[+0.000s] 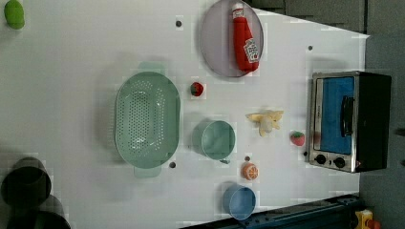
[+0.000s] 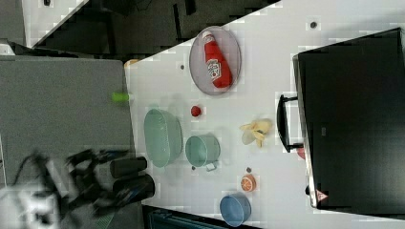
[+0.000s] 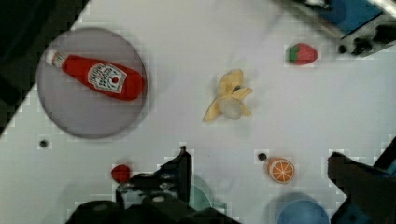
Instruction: Pick banana from table and place on oven.
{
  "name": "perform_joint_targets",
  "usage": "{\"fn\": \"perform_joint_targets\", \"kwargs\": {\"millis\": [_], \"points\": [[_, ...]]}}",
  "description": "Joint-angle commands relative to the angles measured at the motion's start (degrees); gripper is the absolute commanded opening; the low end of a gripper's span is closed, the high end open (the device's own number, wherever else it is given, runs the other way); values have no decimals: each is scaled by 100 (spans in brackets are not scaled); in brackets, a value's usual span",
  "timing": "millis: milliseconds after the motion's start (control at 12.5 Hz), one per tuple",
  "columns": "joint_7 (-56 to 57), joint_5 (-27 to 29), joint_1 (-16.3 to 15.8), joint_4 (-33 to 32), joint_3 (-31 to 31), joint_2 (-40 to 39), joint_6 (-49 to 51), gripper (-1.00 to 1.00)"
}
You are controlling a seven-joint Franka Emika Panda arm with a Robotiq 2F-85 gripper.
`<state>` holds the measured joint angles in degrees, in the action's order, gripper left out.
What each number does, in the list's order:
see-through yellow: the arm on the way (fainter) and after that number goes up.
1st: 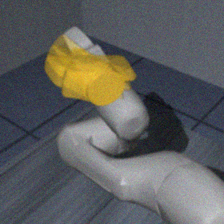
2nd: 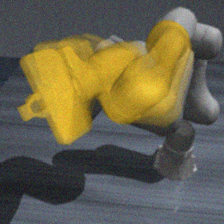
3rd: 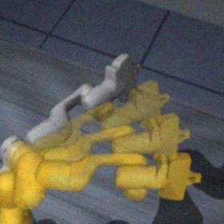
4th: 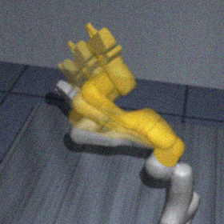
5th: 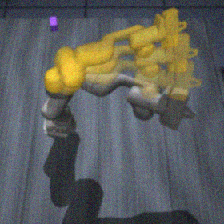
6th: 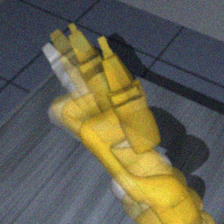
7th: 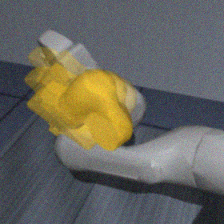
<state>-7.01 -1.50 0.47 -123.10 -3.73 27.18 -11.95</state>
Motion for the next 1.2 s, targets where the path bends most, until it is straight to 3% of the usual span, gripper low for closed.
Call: {"fn": "perform_joint_targets", "kwargs": {"millis": [80,560,1200], "points": [[-207,-18,21,-789,109,-805,-915,100],[-197,-18,34,-1522,46,-2301,-3116,100],[-191,-18,45,-1695,-66,-4174,-5087,100]]}}
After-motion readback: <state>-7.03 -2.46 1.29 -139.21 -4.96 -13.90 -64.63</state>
